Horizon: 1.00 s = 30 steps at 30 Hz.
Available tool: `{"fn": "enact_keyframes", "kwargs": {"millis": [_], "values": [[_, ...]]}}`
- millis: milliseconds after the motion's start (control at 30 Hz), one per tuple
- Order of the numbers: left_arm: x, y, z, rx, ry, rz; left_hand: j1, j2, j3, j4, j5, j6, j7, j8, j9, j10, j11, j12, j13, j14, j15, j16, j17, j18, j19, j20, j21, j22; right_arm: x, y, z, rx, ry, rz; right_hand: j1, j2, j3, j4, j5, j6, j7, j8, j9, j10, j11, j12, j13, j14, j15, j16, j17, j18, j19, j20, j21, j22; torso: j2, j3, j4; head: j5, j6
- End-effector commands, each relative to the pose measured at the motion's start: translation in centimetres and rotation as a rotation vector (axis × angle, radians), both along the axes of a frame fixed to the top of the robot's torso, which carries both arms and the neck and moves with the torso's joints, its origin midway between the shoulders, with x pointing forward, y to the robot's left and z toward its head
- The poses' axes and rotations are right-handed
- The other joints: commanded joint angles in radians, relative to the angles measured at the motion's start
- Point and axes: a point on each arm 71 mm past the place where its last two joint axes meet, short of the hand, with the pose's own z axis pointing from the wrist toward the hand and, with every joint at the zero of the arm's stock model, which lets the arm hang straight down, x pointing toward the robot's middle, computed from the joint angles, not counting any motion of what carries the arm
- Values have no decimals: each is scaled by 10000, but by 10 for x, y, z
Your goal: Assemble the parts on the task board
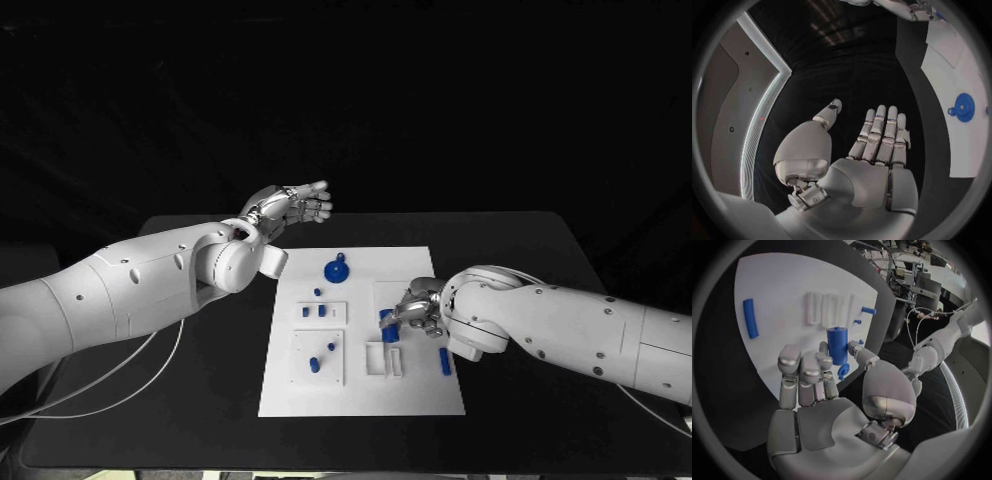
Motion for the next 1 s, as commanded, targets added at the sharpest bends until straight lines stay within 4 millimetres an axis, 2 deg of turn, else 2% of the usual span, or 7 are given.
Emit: {"fn": "enact_keyframes", "kwargs": {"millis": [33, 467, 1000], "values": [[0, -3, 2, -120, -65, -117, -12, 26, -14, -41, -12, 73, 43, 8, -9, 54, 20, -39, -17, 77, 25, 8, -15, -92, 55, 0, -68, 10, -9, 9, -6, 150, 706, 351, -79, 40, -11, -66, 40, 96, 20, -43, -11, 60, 28, -58, 11, 17, -37, -29, 13, 851, -66, 6, 41, 184, 2, 1, -3, 17, -26], [0, -3, 2, -124, -61, -132, -10, 26, -11, -39, -12, 81, 39, 10, -12, 59, 16, -47, -19, 81, 25, 5, -18, -93, 58, 0, -74, 14, -21, 21, -19, 73, 1261, 741, -180, 92, -65, -117, 38, 111, 23, -68, -22, 54, 31, -75, 20, 17, -34, -47, 28, 851, -90, 21, 50, 182, 1, 10, -8, 83, -85], [0, -3, 2, -119, -49, -133, -12, 22, -11, -34, -13, 87, 39, 10, -15, 67, 16, -56, -20, 85, 25, 2, -22, -95, 62, 0, -82, 18, -24, 20, -31, -35, 1507, 712, -224, 123, -87, -153, 50, 114, 25, -86, -30, 47, 32, -87, 25, 16, -34, -60, 35, 851, -105, 26, 54, 180, -1, 20, -5, 158, -137]]}}
